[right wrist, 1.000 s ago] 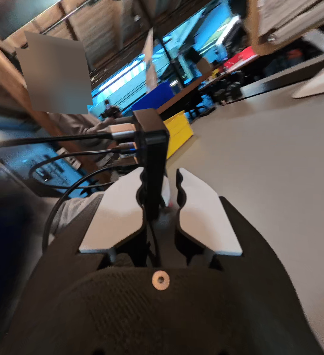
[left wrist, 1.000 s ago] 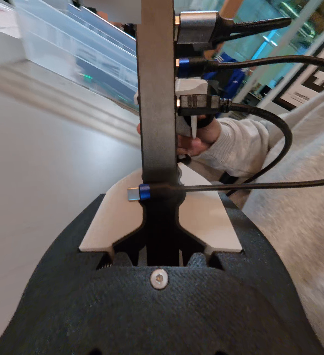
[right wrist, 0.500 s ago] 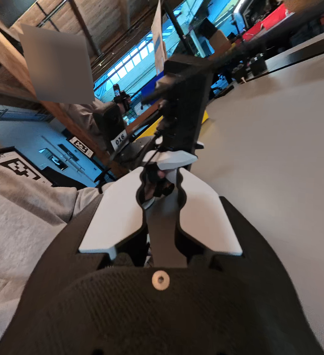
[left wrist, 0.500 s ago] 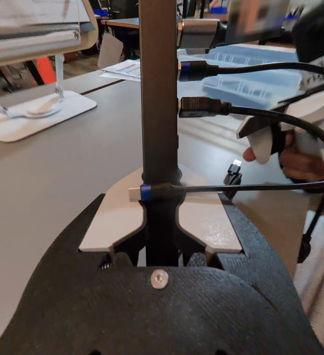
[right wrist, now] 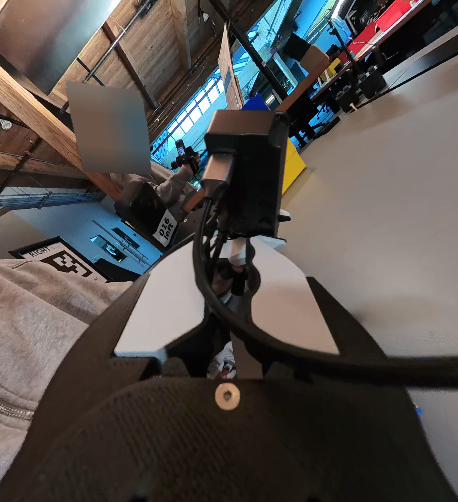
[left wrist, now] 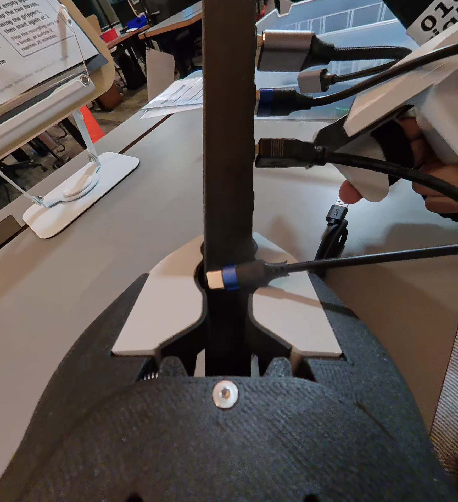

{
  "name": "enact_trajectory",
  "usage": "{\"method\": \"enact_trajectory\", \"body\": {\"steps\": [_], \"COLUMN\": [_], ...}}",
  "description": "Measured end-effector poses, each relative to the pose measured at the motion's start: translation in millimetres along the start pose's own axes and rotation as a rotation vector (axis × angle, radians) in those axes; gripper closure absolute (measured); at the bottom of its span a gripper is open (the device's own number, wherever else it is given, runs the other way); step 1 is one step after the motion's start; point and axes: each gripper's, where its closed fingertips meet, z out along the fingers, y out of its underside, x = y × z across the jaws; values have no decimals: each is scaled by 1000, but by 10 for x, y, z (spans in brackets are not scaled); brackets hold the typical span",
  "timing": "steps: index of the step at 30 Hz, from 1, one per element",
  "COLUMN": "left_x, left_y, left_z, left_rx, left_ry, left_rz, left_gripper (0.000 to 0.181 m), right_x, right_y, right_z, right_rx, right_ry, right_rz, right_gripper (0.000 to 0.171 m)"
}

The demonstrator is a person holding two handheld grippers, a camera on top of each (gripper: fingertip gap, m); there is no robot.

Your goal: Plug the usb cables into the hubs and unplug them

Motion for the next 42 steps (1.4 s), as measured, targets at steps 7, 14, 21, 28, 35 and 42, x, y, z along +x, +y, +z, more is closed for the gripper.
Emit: {"method": "enact_trajectory", "body": {"steps": [7, 14, 21, 28, 35, 42], "left_x": [54, 98, 76, 122, 149, 162], "left_y": [1, 26, 25, 10, -30, -93], "left_z": [10, 34, 63, 85, 83, 19], "left_rx": [-4, -12, -10, -20, -7, 4], "left_ry": [8, 26, 86, 159, 191, 193], "left_rz": [24, 13, -133, -291, -341, -402], "left_gripper": [154, 154, 152, 152, 152, 153], "right_x": [-20, -26, -37, -74, -96, -145], "right_y": [91, 140, 137, 85, 50, 14], "right_z": [55, 66, 87, 94, 70, 76], "right_rx": [-43, -70, -77, -46, -55, -24], "right_ry": [2, 14, 43, 34, 21, 2], "right_rz": [-10, -16, 7, 78, 76, 104], "right_gripper": [148, 161, 164, 162, 163, 163]}}
